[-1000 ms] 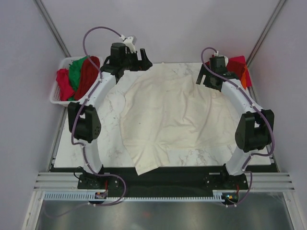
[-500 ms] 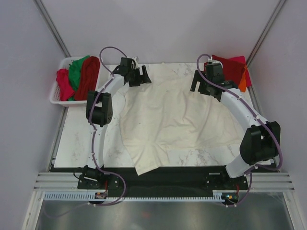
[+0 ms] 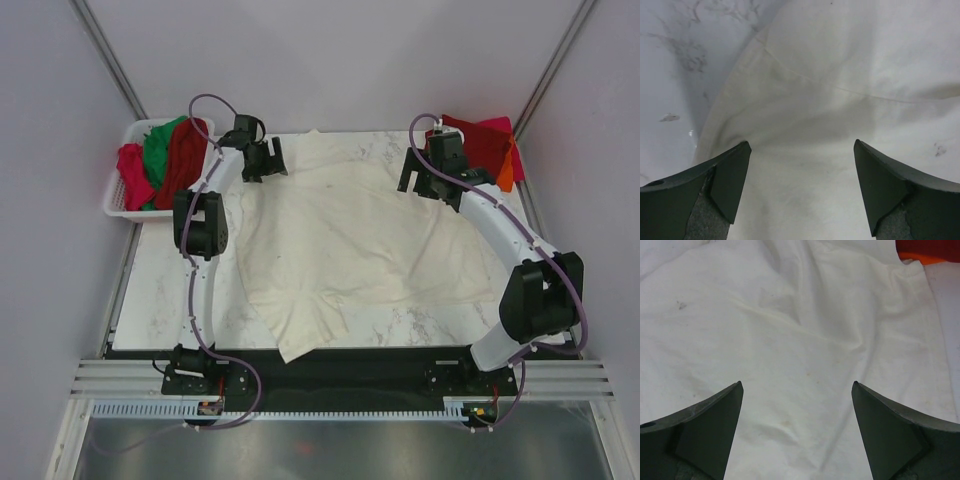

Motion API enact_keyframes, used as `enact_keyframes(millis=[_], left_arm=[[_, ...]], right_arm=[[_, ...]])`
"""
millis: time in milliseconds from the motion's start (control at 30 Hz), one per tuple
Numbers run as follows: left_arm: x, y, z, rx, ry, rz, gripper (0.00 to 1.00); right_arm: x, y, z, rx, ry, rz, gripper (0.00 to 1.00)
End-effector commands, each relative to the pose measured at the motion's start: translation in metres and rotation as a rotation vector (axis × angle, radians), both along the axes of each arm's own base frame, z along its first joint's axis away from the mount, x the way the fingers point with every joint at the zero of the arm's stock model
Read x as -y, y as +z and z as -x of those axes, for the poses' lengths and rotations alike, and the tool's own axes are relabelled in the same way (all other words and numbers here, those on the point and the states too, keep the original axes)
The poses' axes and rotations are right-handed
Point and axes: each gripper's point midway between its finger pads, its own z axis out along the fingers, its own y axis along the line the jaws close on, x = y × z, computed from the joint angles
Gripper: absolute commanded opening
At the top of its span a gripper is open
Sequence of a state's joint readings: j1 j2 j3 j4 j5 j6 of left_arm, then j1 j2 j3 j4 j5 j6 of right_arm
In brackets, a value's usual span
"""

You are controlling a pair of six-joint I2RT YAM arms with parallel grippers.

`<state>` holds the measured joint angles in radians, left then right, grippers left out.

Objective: Fold and stack the t-shirts
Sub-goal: Flatten the tshirt out, then fold the tshirt

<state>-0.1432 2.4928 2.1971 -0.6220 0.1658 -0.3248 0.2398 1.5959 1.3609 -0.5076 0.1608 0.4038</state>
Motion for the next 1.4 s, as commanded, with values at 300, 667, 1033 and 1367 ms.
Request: enact_keyframes(millis=[300,667,1033,1367], left_arm=[[-0.136,0.02,0.008,-0.061,0.193,-0.149,0.93],[-0.043,0.169,0.084,0.13,0.071,-0.193,1.0],[0.019,0.079,0.373,-0.192,0.01,-0.126,0.97],[0.019,0.024,0.48,-0.311,-0.1,-0.093,0.92]], right_arm=[[-0.019,-0.054,-0.009,-0.115,0.006,-0.044,0.98],[-0.053,-0.032,-0.005,-0.037,0.042,-0.002,0.98],[-0.056,-0.007,0.027,0.031,0.071,-0.002,0.98],[-0.052,-0.012,0.048,0.027,0.099,-0.01,0.98]])
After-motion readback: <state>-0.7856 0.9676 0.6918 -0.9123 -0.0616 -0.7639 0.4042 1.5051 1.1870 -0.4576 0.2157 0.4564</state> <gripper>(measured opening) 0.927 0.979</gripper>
